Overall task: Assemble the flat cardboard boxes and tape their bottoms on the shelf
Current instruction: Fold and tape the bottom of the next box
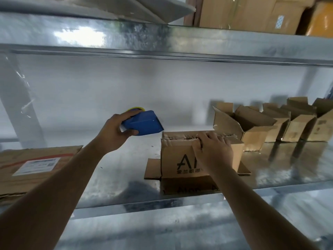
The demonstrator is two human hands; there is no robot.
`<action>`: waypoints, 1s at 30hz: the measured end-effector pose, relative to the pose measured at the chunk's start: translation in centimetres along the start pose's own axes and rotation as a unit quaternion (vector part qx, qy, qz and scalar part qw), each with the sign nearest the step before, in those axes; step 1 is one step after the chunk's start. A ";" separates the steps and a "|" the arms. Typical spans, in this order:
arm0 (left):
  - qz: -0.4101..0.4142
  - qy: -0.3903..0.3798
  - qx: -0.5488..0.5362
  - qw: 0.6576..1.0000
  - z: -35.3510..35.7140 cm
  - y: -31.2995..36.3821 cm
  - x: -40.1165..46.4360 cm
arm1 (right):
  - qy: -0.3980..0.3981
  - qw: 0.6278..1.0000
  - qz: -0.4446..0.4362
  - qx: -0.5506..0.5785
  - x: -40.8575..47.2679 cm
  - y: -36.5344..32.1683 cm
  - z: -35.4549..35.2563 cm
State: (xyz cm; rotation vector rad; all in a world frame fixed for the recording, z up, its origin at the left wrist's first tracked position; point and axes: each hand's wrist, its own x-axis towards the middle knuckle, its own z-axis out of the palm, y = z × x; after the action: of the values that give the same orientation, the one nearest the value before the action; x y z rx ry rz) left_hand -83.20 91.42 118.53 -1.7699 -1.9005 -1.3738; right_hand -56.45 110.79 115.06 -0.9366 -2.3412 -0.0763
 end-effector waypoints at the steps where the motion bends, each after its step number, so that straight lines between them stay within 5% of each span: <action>1: 0.005 0.004 -0.018 1.000 -0.1 0.4 0.3 | 0.001 1.000 -0.004 0.004 0.0 0.0 -0.1; 8: -0.018 -0.043 -0.144 0.988 1.8 4.5 3.1 | -0.002 0.997 -0.071 -0.015 1.3 1.7 -0.7; 16: -0.050 -0.154 -0.086 0.983 4.5 5.2 5.6 | -0.017 0.988 -0.141 0.052 2.9 5.0 -2.3; 30: -0.083 -0.215 -0.014 0.973 6.3 6.1 8.0 | -0.027 0.976 -0.215 0.005 5.0 6.1 -2.8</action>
State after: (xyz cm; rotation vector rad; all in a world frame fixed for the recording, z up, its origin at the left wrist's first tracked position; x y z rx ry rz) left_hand -77.26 100.45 123.49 -2.1003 -2.2995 -1.1349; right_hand -53.85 117.63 119.15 -0.4165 -2.5548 -0.2151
